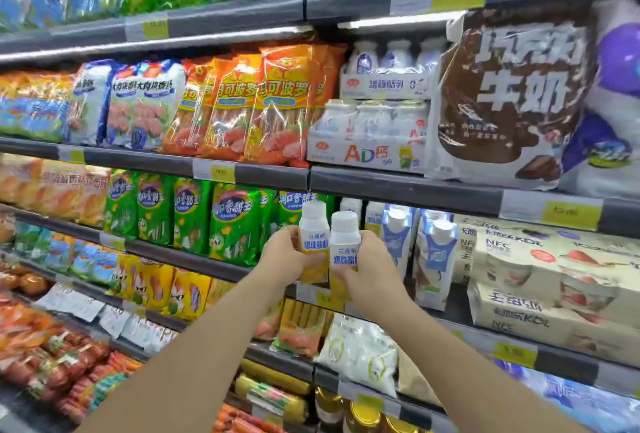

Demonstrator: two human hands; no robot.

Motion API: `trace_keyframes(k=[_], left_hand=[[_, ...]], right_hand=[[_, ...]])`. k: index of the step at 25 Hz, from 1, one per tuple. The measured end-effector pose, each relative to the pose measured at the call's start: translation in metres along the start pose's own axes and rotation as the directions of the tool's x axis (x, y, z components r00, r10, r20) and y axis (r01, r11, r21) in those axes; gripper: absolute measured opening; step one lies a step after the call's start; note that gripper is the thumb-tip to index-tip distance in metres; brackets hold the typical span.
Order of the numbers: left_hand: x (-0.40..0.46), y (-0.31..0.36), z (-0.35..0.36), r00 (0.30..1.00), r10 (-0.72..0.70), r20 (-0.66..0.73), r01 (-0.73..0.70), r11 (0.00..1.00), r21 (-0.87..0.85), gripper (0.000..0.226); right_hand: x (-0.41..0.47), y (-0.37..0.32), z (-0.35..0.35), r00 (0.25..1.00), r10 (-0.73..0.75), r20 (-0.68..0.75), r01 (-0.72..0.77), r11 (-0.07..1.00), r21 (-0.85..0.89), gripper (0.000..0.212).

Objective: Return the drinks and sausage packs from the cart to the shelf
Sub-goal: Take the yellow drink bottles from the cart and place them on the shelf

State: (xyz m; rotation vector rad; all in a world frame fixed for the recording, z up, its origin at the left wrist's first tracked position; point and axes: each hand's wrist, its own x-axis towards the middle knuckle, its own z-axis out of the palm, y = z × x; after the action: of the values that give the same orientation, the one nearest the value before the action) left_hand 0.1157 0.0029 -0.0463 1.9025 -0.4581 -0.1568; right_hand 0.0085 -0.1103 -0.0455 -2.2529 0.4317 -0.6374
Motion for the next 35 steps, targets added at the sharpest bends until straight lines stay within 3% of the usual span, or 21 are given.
trace_keyframes(k=[6,9,15,22,30,35], left_hand=[[0.057,-0.025,-0.001,0.998,0.013,0.054,-0.024,0.979,0.203,0.043],[0.079,-0.031,0.0,0.988,0.065,0.142,-0.106,0.946,0.307,0.042],[0.098,-0.039,0.008,0.941,0.235,0.242,-0.301,0.91,0.287,0.044],[0.107,-0.049,0.011,0.912,0.259,0.317,-0.332,0.921,0.203,0.058],[0.107,-0.043,0.032,0.922,0.29,0.257,-0.36,0.887,0.289,0.072],[0.113,-0.033,0.051,0.928,0.265,0.261,-0.335,0.9,0.278,0.068]], right_hand=[[0.032,0.007,0.034,0.989,0.127,-0.075,-0.137,0.98,-0.142,0.044],[0.048,0.001,0.047,0.955,0.256,-0.151,-0.27,0.96,-0.08,0.047],[0.063,-0.003,0.059,0.917,0.304,-0.26,-0.347,0.927,-0.142,0.035],[0.04,-0.005,0.072,0.852,0.478,-0.211,-0.515,0.839,-0.178,0.056],[0.028,-0.006,0.077,0.868,0.481,-0.124,-0.497,0.841,-0.213,0.076],[0.037,0.002,0.072,0.868,0.482,-0.117,-0.496,0.854,-0.16,0.075]])
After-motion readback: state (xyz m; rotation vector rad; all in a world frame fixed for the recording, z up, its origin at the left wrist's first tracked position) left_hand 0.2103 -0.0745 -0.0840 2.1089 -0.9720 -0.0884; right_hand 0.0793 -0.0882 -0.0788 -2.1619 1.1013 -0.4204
